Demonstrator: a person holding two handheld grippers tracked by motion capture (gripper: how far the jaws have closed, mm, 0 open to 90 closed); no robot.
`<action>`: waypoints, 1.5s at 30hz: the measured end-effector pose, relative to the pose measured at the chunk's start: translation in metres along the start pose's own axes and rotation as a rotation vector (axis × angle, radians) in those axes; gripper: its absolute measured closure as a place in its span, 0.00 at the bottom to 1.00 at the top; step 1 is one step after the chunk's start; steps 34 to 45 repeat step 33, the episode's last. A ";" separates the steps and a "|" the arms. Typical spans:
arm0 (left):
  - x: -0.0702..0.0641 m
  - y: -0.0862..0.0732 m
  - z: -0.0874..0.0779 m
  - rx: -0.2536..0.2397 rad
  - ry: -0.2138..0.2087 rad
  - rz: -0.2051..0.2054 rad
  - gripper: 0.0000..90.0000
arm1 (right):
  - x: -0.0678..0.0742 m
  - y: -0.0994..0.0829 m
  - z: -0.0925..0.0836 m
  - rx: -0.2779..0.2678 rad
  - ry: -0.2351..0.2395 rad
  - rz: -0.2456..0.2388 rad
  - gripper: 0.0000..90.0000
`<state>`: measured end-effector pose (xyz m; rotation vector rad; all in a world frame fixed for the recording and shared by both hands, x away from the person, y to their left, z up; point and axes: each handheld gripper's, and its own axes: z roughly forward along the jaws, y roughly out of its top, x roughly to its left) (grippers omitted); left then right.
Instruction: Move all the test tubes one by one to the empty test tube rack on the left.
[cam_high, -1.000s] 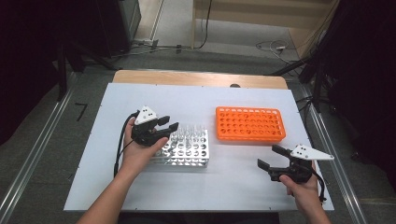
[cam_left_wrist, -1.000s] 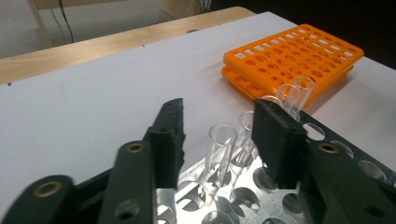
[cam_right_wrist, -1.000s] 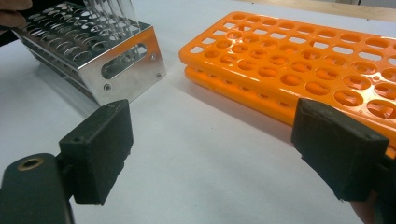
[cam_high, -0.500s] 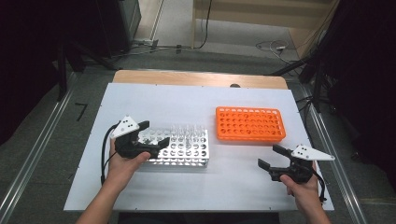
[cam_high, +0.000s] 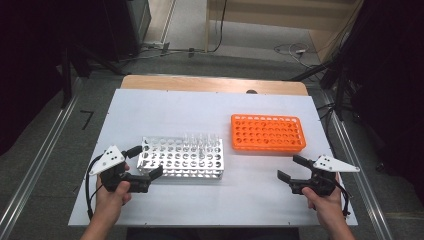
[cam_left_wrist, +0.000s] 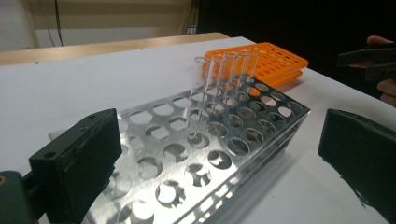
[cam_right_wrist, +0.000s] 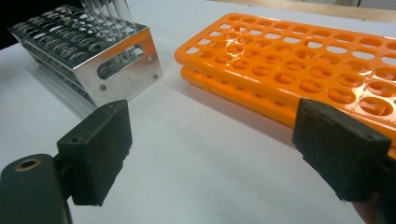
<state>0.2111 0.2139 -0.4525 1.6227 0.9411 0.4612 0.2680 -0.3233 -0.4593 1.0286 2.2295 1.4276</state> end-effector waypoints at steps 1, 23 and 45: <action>0.000 0.000 -0.003 -0.005 0.010 0.009 0.00 | -0.002 -0.001 0.000 -0.002 0.001 0.003 0.11; 0.028 -0.021 -0.030 -0.037 0.091 -0.036 0.00 | -0.024 -0.015 -0.004 -0.018 -0.059 0.068 0.10; 0.029 -0.020 -0.029 -0.040 0.086 -0.042 0.00 | -0.022 -0.014 -0.007 -0.023 -0.066 0.053 0.10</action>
